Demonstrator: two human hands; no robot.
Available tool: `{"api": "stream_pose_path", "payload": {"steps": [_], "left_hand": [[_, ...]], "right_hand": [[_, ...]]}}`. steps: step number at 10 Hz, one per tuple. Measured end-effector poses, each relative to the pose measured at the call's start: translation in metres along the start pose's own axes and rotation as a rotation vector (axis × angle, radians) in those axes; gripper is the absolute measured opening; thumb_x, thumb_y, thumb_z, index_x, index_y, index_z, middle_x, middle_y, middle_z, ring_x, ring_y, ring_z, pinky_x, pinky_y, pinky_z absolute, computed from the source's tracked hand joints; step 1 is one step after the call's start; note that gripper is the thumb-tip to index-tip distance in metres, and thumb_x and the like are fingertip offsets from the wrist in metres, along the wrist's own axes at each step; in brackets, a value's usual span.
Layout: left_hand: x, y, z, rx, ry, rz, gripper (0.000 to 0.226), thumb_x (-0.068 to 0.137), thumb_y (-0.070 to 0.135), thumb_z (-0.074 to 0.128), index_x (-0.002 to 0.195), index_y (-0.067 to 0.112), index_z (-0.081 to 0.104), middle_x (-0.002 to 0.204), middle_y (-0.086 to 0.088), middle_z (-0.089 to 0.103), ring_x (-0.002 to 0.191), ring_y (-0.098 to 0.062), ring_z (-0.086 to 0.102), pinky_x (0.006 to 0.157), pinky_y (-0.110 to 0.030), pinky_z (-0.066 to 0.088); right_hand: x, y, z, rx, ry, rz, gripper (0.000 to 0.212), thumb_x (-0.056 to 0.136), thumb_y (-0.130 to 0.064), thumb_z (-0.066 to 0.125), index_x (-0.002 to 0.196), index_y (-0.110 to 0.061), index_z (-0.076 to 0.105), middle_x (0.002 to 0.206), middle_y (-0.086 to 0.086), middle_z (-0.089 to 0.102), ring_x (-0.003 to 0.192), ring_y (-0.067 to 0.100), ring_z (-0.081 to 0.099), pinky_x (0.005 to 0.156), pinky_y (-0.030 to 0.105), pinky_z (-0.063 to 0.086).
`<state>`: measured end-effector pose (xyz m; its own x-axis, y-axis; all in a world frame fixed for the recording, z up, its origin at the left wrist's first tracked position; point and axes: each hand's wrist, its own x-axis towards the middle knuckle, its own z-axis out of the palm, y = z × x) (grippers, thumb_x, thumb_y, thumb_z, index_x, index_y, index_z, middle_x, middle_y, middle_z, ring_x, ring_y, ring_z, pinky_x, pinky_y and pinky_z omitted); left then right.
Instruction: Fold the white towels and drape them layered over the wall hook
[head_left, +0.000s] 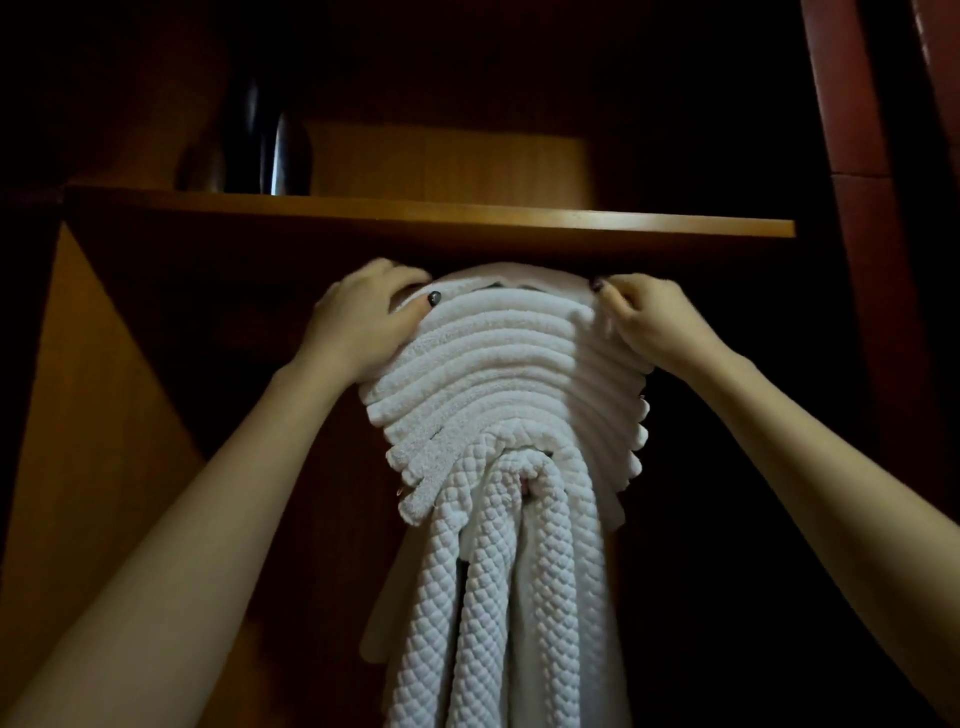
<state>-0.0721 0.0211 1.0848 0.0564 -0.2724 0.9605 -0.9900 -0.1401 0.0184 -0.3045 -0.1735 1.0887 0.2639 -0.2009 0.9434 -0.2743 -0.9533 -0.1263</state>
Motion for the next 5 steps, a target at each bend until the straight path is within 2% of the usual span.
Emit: {"api": "stream_pose_path", "payload": {"steps": [1, 2, 3, 4, 5], "left_hand": [[0.004, 0.005, 0.011, 0.019, -0.161, 0.015, 0.044, 0.095, 0.055, 0.044, 0.136, 0.04, 0.045, 0.13, 0.001, 0.057, 0.117, -0.026, 0.054, 0.09, -0.042, 0.044], [0.005, 0.002, 0.019, 0.016, -0.21, -0.029, 0.044, 0.095, 0.054, 0.045, 0.136, 0.037, 0.044, 0.124, -0.005, 0.058, 0.112, -0.029, 0.055, 0.084, -0.036, 0.04], [0.01, 0.003, 0.015, -0.046, -0.239, -0.052, 0.046, 0.096, 0.05, 0.047, 0.139, 0.031, 0.045, 0.129, -0.009, 0.056, 0.116, -0.03, 0.054, 0.087, -0.035, 0.04], [0.003, 0.012, 0.005, -0.054, -0.237, -0.04, 0.048, 0.097, 0.045, 0.048, 0.142, 0.029, 0.041, 0.135, -0.008, 0.05, 0.122, -0.028, 0.049, 0.095, -0.038, 0.041], [-0.014, 0.024, -0.01, -0.028, -0.154, 0.039, 0.048, 0.099, 0.037, 0.048, 0.145, 0.023, 0.042, 0.145, -0.004, 0.045, 0.139, -0.026, 0.033, 0.112, -0.041, 0.028]], "right_hand": [[-0.003, 0.0, 0.01, -0.104, -0.195, -0.011, 0.046, 0.102, -0.046, 0.04, 0.136, -0.019, 0.052, 0.119, 0.012, 0.065, 0.11, 0.028, 0.059, 0.087, 0.034, 0.043], [-0.001, 0.003, 0.015, -0.108, -0.244, 0.058, 0.054, 0.101, -0.051, 0.035, 0.148, -0.024, 0.037, 0.134, 0.018, 0.056, 0.124, 0.035, 0.051, 0.099, 0.038, 0.039], [-0.001, 0.002, 0.016, -0.094, -0.241, 0.111, 0.055, 0.101, -0.052, 0.036, 0.148, -0.024, 0.036, 0.135, 0.021, 0.051, 0.125, 0.039, 0.048, 0.102, 0.041, 0.038], [-0.013, -0.007, 0.013, -0.126, -0.187, 0.129, 0.054, 0.101, -0.048, 0.04, 0.149, -0.024, 0.035, 0.146, 0.019, 0.041, 0.134, 0.04, 0.036, 0.11, 0.05, 0.032], [-0.033, -0.022, 0.006, -0.193, -0.081, 0.113, 0.054, 0.101, -0.044, 0.043, 0.151, -0.024, 0.033, 0.157, 0.015, 0.028, 0.145, 0.036, 0.019, 0.115, 0.052, 0.022]]}}
